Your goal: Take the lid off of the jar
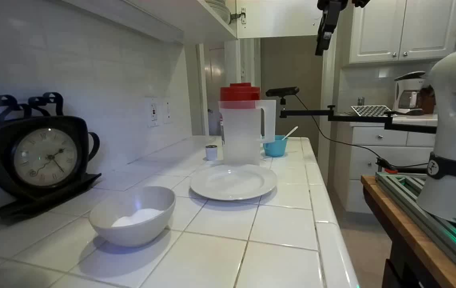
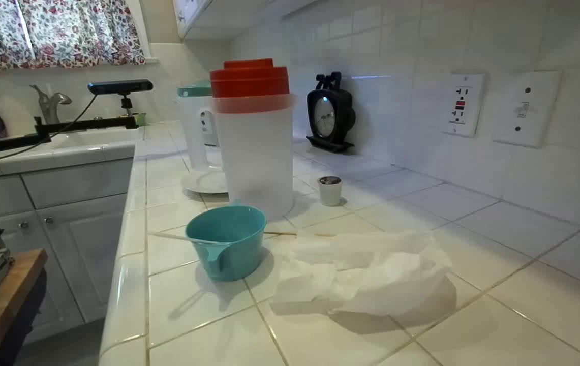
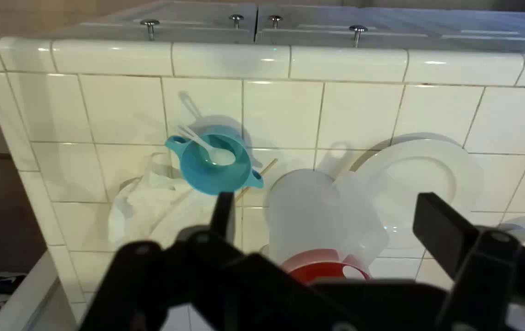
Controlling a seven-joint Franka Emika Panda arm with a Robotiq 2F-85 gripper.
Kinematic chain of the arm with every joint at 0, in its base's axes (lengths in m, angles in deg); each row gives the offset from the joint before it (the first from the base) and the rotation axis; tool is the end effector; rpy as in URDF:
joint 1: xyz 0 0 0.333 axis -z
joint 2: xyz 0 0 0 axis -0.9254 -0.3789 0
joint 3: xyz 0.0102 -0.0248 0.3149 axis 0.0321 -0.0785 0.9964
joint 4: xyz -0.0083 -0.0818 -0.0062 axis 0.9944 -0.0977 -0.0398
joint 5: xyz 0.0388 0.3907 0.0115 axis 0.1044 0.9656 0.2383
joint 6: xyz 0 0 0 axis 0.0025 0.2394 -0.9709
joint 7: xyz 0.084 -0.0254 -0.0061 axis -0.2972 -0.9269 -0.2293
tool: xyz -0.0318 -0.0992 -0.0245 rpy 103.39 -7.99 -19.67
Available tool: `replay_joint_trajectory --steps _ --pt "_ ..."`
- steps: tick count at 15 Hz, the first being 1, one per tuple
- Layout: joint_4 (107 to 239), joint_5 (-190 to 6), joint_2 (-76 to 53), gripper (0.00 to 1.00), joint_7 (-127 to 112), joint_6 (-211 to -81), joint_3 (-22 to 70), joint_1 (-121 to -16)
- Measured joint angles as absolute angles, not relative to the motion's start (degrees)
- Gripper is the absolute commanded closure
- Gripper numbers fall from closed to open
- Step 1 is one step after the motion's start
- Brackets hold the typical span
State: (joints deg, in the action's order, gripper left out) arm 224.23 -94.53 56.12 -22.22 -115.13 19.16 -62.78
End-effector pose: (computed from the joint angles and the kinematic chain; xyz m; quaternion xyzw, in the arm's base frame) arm 0.2894 -0.0907 0.5693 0.9953 -0.0034 0.0968 0.0056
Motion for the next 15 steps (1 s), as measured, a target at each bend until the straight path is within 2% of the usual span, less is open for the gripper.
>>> replay_joint_trajectory --steps 10,15 --pt "224.2 -94.5 56.1 0.00 -22.1 -115.3 19.2 -62.8" --pt "223.2 -94.3 53.8 0.00 -17.3 -120.5 22.1 -63.2"
